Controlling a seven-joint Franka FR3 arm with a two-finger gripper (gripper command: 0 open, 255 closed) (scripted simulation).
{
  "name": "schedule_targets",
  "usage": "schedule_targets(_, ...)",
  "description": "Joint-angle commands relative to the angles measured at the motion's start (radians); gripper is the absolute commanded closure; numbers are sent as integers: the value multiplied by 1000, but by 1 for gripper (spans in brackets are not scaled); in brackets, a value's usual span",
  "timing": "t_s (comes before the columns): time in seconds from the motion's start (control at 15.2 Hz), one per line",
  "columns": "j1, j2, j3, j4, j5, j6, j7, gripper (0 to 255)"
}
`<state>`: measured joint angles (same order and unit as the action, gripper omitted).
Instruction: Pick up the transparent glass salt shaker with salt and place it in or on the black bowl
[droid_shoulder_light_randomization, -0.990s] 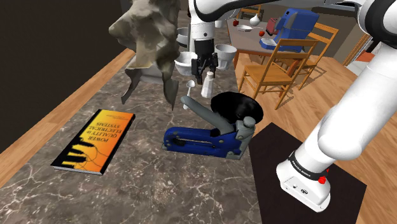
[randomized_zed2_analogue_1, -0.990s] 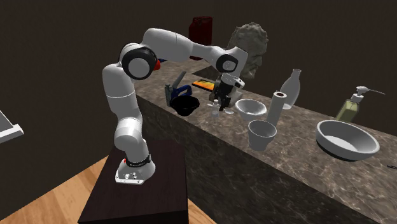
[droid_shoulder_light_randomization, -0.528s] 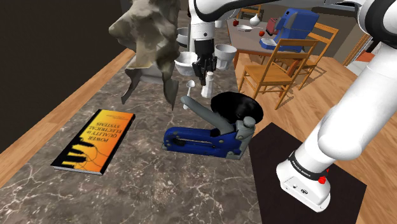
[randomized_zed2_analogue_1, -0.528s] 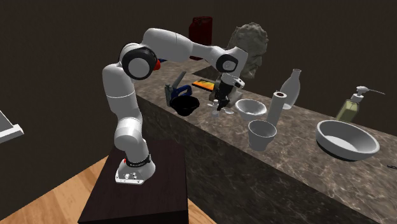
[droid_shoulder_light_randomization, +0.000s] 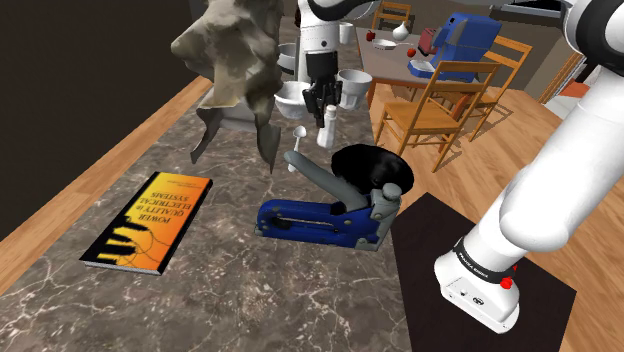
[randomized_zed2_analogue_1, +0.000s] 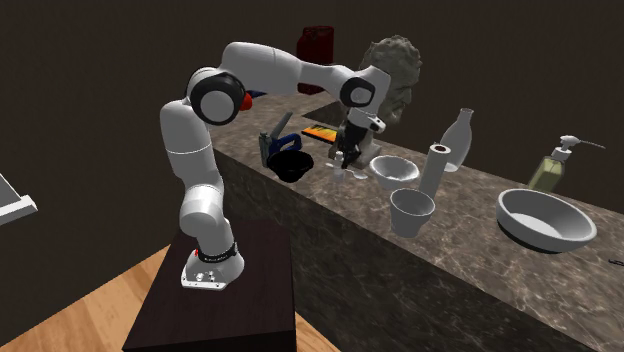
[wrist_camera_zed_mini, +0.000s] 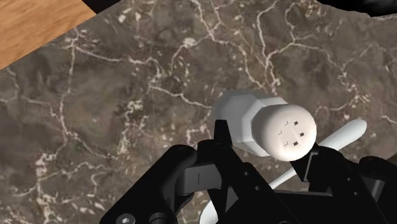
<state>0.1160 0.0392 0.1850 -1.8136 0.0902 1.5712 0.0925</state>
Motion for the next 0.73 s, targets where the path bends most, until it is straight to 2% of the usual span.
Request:
schedule_targets(0.0,-1,-1,-1,23,0,-25,1,255)
schedule_targets(0.66,-1,2,-1,162,0,-160,12,255)
